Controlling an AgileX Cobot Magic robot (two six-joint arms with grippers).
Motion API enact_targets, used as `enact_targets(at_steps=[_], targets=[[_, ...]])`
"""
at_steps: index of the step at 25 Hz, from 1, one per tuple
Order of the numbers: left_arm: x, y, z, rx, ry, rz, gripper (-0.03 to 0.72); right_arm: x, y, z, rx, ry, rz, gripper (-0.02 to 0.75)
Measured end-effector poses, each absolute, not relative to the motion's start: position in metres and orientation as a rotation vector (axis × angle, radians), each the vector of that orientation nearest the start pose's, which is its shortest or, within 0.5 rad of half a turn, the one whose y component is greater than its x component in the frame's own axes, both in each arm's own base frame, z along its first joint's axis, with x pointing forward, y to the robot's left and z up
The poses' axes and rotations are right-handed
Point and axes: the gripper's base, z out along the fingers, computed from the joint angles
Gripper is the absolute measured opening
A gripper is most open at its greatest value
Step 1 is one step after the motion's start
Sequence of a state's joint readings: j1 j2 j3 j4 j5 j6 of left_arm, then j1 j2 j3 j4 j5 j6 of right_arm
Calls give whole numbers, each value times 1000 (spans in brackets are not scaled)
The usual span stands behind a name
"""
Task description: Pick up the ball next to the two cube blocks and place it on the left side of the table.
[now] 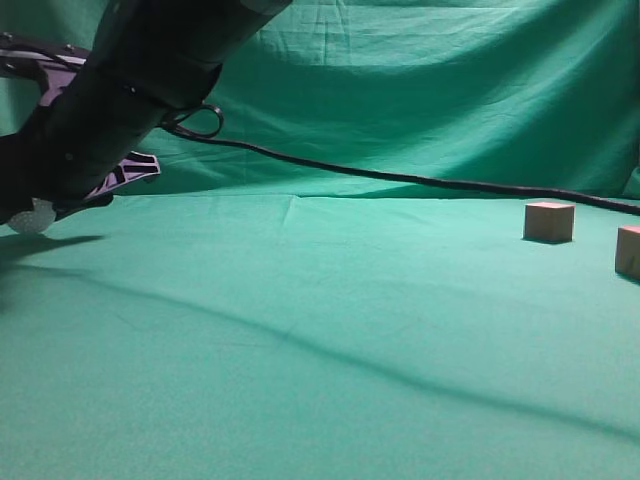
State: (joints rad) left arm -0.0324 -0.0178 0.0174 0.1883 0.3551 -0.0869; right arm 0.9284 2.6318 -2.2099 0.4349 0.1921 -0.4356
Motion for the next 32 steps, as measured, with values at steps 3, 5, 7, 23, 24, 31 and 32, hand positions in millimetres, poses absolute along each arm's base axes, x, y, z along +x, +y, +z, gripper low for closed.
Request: enact_targets(at_steps=[3,5,7,23,24,31,32], targets=[[53,4,177,66,1832,100,0,347,476,122,-1006,1885,637,407],[53,4,177,66,1832,100,0,348,475,122,-1004,1887,636,526],[53,4,177,66,1832,100,0,348,475,122,-1002,1887,638,629],[53,4,177,66,1832,100,0,339,380,314,-1197,2059,698,37],[53,4,177,66,1832,100,0,336,370,323,-1199,2109,706,0],[53,4,177,66,1832,100,0,322,300,386,-1133,2290,584,0],[53,4,177,66,1832,100,0,319,290,396,-1092,2289,535,0]])
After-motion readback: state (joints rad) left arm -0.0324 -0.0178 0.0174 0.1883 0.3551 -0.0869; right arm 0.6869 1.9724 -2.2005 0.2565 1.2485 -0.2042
